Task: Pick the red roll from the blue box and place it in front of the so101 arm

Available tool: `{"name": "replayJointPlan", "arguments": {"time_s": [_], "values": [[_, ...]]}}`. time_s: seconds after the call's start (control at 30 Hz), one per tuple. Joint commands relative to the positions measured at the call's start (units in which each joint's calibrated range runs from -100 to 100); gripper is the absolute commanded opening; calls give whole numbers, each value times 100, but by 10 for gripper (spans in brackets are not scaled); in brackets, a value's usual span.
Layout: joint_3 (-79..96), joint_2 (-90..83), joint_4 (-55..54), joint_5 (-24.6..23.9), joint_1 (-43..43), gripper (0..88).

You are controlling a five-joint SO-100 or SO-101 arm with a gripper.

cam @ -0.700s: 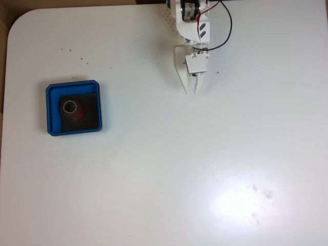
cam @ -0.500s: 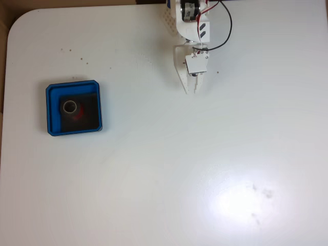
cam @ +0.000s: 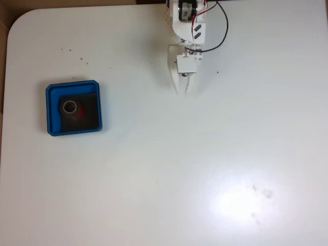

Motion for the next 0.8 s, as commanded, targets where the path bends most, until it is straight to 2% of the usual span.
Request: {"name": "replayJointPlan", "arguments": {"time_s": [0.0, 0.3, 0.4, 0.63, 0.77], "values": [[90, -290, -64, 2, 1178, 22], [81, -290, -64, 11, 4442, 22], [81, -307, -73, -24, 5213, 22], [-180, -181, -73, 2, 5340, 22], [-971, 571, -73, 2, 5262, 22]]}}
